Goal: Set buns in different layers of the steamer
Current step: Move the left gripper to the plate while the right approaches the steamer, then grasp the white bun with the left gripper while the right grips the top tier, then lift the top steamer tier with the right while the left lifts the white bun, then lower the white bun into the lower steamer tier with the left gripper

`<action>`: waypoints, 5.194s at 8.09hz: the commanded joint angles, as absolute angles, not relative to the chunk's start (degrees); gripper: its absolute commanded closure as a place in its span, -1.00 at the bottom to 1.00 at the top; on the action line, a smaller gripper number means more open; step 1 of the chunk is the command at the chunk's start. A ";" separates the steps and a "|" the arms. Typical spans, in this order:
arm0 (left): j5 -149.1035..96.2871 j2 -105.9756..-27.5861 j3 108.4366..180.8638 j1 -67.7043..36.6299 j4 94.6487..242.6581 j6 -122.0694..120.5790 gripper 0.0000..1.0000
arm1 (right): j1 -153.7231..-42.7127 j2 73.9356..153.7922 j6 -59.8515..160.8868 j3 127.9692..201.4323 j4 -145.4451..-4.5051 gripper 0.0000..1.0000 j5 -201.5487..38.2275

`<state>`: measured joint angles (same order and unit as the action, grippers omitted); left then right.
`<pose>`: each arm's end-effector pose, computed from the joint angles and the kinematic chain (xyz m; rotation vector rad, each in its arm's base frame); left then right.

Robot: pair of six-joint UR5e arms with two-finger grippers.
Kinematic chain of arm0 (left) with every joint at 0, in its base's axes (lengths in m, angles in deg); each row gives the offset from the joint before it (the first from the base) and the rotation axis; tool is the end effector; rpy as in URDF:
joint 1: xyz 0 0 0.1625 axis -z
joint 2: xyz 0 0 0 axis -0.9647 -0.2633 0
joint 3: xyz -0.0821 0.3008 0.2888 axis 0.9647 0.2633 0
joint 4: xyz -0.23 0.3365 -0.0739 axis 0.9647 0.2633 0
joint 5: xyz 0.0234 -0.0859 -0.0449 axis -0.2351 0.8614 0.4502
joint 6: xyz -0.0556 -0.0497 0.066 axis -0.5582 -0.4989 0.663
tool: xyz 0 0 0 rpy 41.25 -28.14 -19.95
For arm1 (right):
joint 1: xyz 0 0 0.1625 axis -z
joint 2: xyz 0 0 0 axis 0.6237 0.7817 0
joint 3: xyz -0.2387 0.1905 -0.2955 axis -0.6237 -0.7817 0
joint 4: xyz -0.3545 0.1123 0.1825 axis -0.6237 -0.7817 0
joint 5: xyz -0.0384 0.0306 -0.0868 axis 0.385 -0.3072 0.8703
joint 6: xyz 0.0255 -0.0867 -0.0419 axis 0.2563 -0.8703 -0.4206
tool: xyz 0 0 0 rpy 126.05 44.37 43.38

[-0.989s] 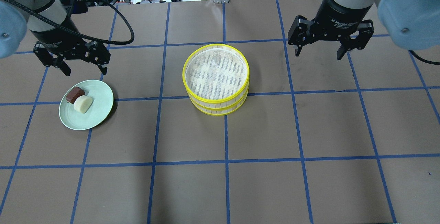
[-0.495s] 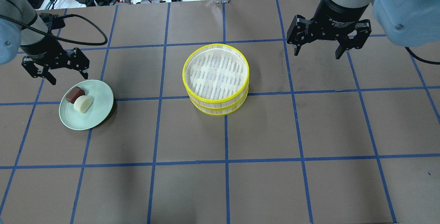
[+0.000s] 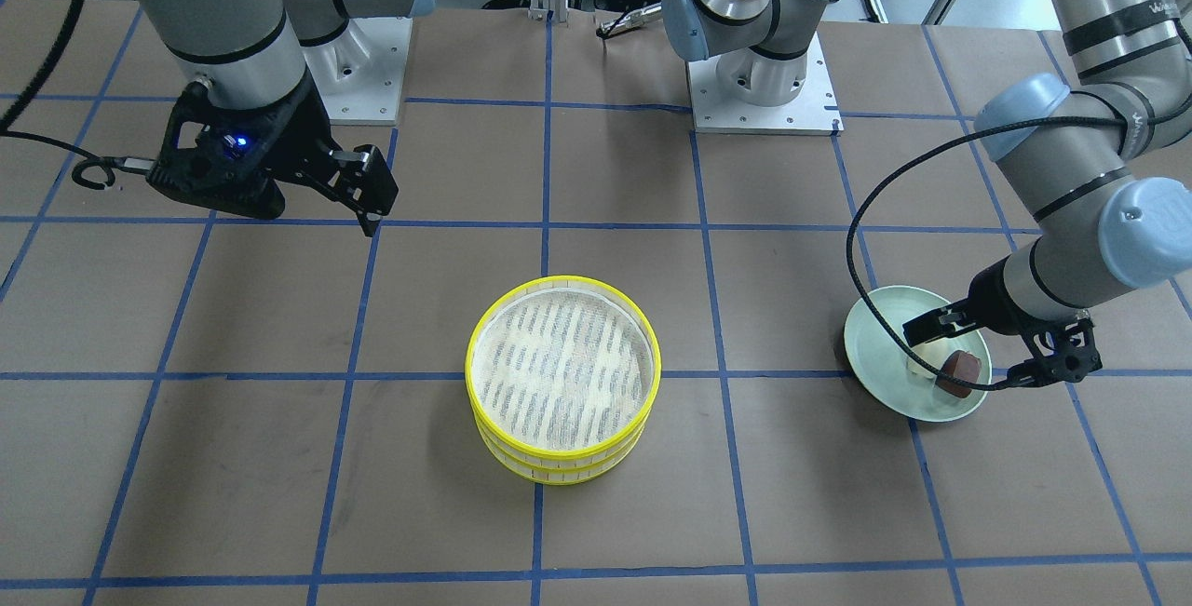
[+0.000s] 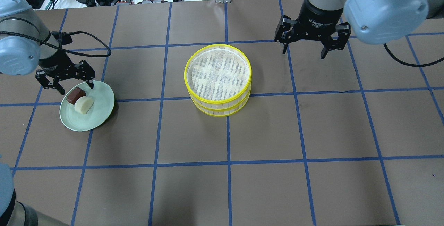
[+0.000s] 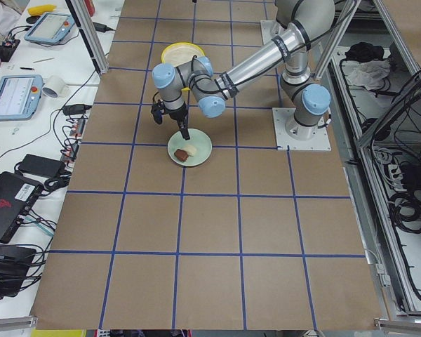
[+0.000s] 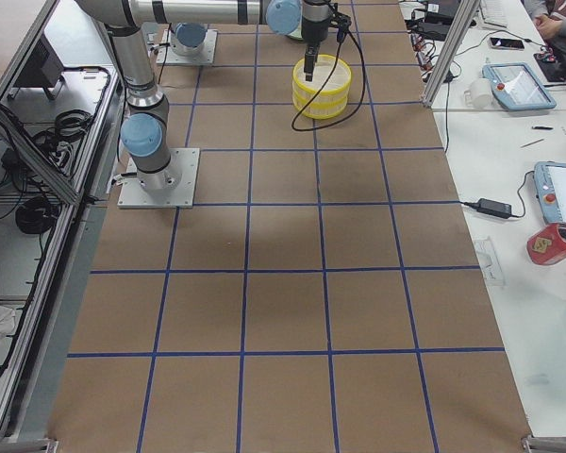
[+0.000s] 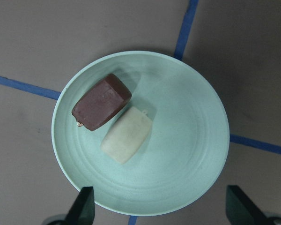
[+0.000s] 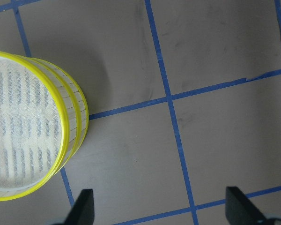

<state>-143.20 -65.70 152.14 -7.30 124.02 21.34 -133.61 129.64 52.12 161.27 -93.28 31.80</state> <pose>0.1034 -0.5723 0.2746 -0.3973 3.0552 0.2608 0.1781 -0.5121 0.4619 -0.3576 -3.1175 0.0337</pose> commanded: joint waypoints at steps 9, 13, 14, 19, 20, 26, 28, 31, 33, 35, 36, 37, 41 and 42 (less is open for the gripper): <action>-146.11 -73.73 152.21 -7.50 119.52 21.10 -0.97 | -142.82 113.96 67.33 160.39 -110.78 -1.00 31.45; -151.21 -73.73 152.73 -7.50 119.61 21.19 0.97 | -143.79 108.57 63.02 161.26 -111.43 -0.82 31.54; -151.30 -73.47 152.73 -7.50 119.70 21.37 1.00 | -143.79 108.13 63.02 161.35 -111.52 -0.52 31.19; -153.59 -65.93 151.59 -4.96 124.70 20.14 1.00 | -143.70 108.74 61.88 161.35 -111.26 0.71 31.19; -153.32 -63.91 151.50 -2.69 124.88 20.05 1.00 | -143.79 109.00 61.96 161.27 -110.82 0.73 31.19; -143.33 -60.02 144.21 8.74 134.99 3.83 1.00 | -136.71 123.40 52.15 160.83 -97.82 0.74 31.45; -138.49 -60.02 144.12 13.49 134.29 -2.60 1.00 | -130.29 126.14 45.65 160.83 -95.80 0.73 31.45; -129.71 -61.15 144.30 18.33 128.42 -9.28 1.00 | -123.95 130.00 37.56 160.74 -90.62 0.73 32.15; -127.75 -64.22 144.30 21.05 123.68 -12.54 1.00 | -122.17 130.72 36.22 160.74 -89.20 0.72 32.24; -123.48 -69.48 144.38 23.87 114.22 -17.27 1.00 | -122.17 130.72 36.04 160.83 -88.93 0.72 32.85; -122.92 -72.12 144.38 25.01 110.16 -19.39 1.00 | -122.17 130.72 36.04 160.83 -88.76 0.72 32.86; -122.83 -73.37 144.38 25.63 108.81 -19.50 1.00 | -122.17 130.80 36.04 160.83 -88.67 0.72 32.86; -122.13 -75.31 145.09 25.81 108.71 -23.68 -0.39 | -122.17 130.80 36.13 160.91 -88.58 0.72 32.94; -122.21 -74.79 145.09 26.16 108.71 -26.59 -0.72 | -122.17 130.80 36.04 160.91 -88.58 0.72 32.94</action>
<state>-122.42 -75.13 144.99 25.73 108.78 -21.72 -122.17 130.77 36.08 160.88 -88.56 32.94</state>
